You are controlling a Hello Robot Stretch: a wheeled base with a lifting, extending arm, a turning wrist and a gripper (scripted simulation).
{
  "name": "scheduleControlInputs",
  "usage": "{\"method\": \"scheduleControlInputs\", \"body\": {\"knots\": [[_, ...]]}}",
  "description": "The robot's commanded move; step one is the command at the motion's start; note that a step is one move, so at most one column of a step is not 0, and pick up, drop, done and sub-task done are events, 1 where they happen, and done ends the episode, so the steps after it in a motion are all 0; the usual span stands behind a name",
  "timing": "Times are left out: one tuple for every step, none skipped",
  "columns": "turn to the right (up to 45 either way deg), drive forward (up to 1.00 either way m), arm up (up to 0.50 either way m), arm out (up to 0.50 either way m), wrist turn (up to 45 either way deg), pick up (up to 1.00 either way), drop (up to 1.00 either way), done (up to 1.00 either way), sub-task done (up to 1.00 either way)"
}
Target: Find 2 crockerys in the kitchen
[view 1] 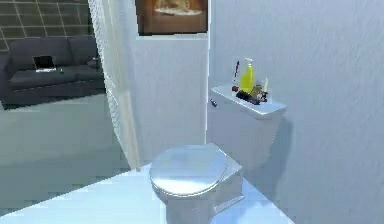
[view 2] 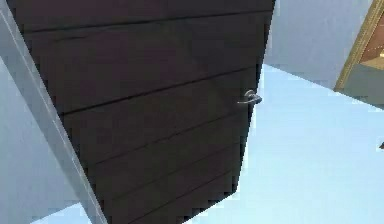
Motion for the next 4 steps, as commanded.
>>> {"method": "scheduleControlInputs", "body": {"knots": [[-45.0,0.00,0.00,0.00,0.0,0.00,0.00,0.00,0.00],[-12.0,0.00,0.00,0.00,0.0,0.00,0.00,0.00,0.00],[0.0,0.65,0.00,0.00,0.0,0.00,0.00,0.00,0.00],[12.0,0.00,0.00,0.00,0.0,0.00,0.00,0.00,0.00]]}}
